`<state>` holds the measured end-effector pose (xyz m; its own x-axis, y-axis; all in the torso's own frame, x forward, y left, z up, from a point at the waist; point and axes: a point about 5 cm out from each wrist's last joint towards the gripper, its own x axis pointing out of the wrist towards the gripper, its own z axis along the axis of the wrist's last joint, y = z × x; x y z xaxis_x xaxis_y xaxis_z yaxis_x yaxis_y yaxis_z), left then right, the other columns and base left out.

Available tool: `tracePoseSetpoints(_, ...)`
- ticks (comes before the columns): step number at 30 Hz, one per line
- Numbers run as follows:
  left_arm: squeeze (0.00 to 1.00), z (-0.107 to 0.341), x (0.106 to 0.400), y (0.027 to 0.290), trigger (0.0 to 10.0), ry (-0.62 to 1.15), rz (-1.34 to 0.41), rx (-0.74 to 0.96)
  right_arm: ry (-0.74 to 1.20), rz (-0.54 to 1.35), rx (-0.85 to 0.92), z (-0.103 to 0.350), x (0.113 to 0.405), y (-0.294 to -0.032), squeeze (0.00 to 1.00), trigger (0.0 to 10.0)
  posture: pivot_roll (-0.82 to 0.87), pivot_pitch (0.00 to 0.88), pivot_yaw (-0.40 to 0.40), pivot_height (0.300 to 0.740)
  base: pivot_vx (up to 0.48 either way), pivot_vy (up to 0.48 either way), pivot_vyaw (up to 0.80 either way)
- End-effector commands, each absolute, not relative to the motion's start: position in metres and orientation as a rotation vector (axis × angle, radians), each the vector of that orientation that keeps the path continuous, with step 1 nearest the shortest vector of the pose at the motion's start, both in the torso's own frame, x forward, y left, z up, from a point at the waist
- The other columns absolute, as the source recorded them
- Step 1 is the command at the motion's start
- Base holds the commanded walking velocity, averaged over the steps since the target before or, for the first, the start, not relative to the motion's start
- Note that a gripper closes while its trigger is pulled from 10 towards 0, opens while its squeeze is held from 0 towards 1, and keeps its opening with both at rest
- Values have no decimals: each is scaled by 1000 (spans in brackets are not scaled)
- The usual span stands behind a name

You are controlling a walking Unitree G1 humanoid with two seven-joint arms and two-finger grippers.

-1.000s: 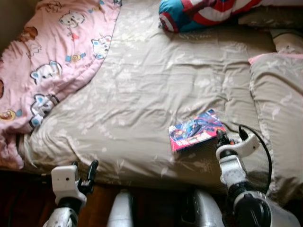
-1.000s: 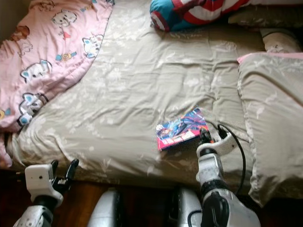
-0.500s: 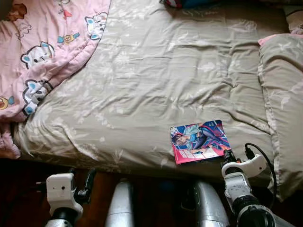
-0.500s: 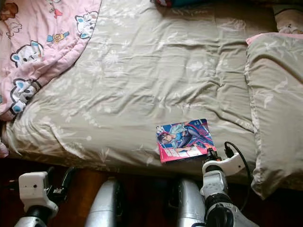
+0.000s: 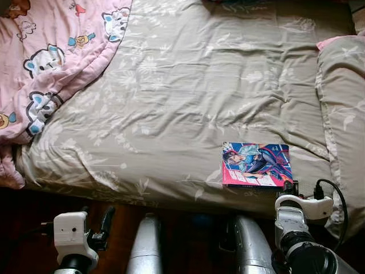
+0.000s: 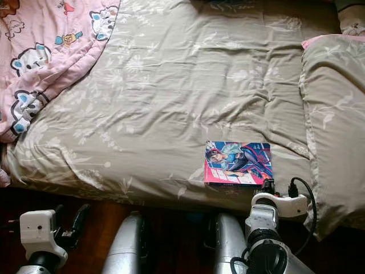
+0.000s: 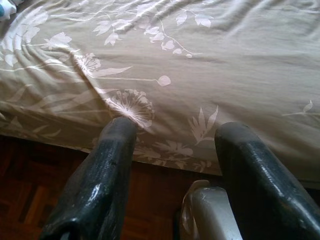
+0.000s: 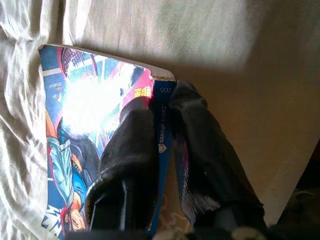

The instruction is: Clean up the room

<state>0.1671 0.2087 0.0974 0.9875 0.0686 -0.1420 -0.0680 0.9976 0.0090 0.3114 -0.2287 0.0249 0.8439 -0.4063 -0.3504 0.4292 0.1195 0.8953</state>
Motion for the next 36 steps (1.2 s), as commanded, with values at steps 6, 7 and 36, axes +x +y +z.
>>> tracePoseSetpoints(6,0,94,156,213,10000,197,82,18,66,-634,1303,15,304,-224,0,10000,257,492,90,640,0,0,0)
tracePoseSetpoints(7,0,94,155,212,10000,200,82,17,65,-639,1306,14,303,-224,0,10000,255,499,92,640,0,0,0)
tracePoseSetpoints(36,0,87,159,211,10000,215,70,20,235,-747,1254,-9,283,-223,0,10000,241,453,84,640,0,0,0)
